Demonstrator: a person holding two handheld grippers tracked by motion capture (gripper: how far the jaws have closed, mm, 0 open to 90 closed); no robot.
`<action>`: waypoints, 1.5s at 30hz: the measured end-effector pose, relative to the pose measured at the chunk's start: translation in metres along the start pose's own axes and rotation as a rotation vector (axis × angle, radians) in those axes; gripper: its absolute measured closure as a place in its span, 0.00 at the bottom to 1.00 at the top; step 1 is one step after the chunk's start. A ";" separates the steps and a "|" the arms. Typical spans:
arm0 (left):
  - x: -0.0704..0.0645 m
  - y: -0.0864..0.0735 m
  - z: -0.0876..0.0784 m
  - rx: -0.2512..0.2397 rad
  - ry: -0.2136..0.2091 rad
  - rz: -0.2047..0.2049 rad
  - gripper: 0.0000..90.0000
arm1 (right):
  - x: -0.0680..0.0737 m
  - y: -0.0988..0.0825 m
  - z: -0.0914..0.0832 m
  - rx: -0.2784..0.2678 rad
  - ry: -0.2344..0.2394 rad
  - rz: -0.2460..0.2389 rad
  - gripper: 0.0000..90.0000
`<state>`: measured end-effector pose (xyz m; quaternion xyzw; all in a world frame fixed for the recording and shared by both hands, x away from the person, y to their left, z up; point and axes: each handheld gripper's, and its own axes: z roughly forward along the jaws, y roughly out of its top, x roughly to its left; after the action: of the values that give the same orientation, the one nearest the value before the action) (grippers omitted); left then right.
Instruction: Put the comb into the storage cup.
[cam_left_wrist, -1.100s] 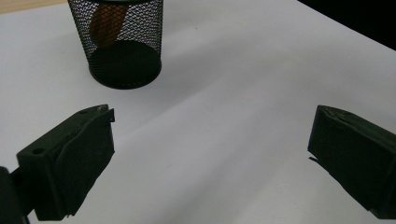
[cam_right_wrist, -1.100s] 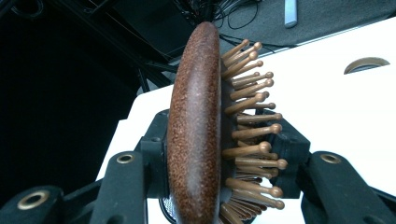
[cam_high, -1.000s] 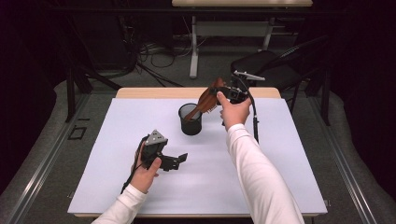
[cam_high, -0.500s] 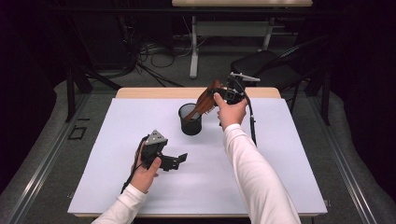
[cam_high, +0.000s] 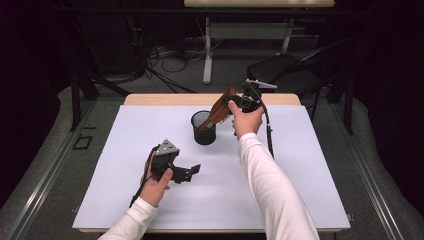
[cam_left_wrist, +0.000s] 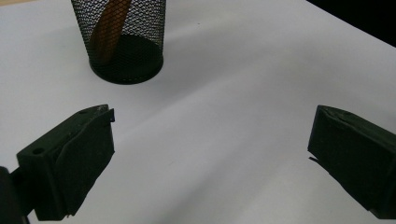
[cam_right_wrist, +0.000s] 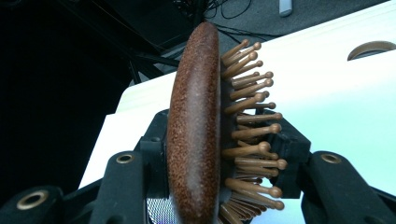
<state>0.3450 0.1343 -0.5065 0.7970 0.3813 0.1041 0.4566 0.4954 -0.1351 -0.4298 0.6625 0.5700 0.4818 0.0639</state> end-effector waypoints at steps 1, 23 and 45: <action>0.000 0.000 0.000 0.000 0.000 0.001 0.00 | 0.000 0.000 0.000 0.000 -0.001 0.001 0.56; -0.001 -0.001 0.001 0.004 0.005 0.003 0.00 | -0.005 0.000 0.001 0.013 0.003 0.015 0.55; -0.001 -0.001 0.002 0.009 0.003 0.006 0.00 | -0.009 0.001 0.002 0.016 0.034 -0.028 0.54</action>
<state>0.3447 0.1323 -0.5084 0.8002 0.3800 0.1050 0.4520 0.4980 -0.1416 -0.4353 0.6466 0.5842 0.4874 0.0556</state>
